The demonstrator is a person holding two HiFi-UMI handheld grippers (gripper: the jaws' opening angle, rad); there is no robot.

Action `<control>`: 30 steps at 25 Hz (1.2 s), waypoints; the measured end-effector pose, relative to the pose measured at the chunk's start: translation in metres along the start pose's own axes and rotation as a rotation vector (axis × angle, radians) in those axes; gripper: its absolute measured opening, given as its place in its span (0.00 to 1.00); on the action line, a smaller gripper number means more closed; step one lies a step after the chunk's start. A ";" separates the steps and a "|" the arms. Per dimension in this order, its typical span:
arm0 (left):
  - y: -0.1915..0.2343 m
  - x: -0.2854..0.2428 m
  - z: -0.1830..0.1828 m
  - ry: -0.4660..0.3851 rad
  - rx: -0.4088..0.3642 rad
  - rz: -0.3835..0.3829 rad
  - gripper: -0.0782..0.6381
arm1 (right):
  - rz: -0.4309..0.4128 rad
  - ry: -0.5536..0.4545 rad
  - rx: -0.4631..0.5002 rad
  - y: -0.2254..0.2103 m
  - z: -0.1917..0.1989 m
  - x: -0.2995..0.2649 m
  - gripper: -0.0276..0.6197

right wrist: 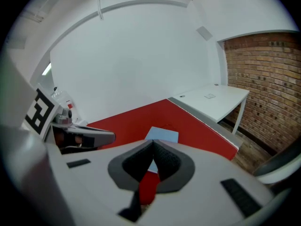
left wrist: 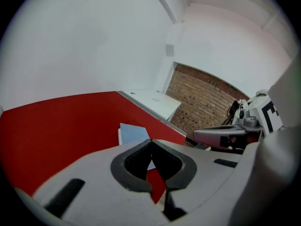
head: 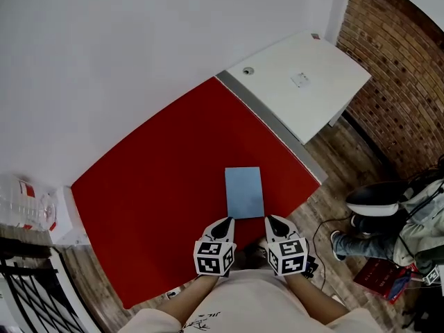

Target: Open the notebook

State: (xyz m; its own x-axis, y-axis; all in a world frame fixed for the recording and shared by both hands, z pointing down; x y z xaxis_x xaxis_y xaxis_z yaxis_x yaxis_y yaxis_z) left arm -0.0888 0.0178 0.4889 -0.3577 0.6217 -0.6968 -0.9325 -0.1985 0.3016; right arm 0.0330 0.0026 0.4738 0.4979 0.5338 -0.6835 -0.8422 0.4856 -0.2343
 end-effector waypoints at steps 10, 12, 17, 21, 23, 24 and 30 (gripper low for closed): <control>0.025 -0.041 0.012 0.082 0.041 -0.035 0.12 | -0.015 0.053 -0.009 -0.013 -0.001 -0.042 0.05; 0.031 -0.050 0.014 0.093 0.047 -0.042 0.12 | -0.022 0.062 -0.011 -0.014 0.000 -0.050 0.05; 0.047 -0.075 0.024 0.128 0.074 -0.044 0.12 | -0.030 0.076 -0.016 -0.019 0.005 -0.072 0.05; 0.057 -0.084 0.038 0.159 0.094 -0.066 0.12 | -0.046 0.113 -0.036 -0.020 0.015 -0.084 0.05; 0.063 -0.093 0.042 0.169 0.103 -0.070 0.14 | -0.050 0.124 -0.044 -0.023 0.018 -0.091 0.05; 0.066 -0.098 0.044 0.177 0.112 -0.066 0.18 | -0.052 0.128 -0.047 -0.025 0.019 -0.095 0.05; 0.077 -0.130 0.062 0.238 0.204 0.002 0.33 | -0.061 0.159 -0.063 -0.029 0.028 -0.111 0.05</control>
State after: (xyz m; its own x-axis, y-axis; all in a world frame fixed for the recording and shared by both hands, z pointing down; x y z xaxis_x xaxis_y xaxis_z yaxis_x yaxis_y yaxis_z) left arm -0.1110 -0.0312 0.6427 -0.3831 0.4223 -0.8216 -0.9114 -0.0280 0.4106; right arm 0.0081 -0.0514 0.5760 0.5137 0.3865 -0.7660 -0.8253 0.4666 -0.3180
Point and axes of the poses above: the fingertips, and each gripper's own axes: x backward along the fingers, y to its left, z out of its underside, the point moved 1 cm from there along x, backward along the fingers, and after that the axes turned 8 degrees about y, right-handed, at the moved point
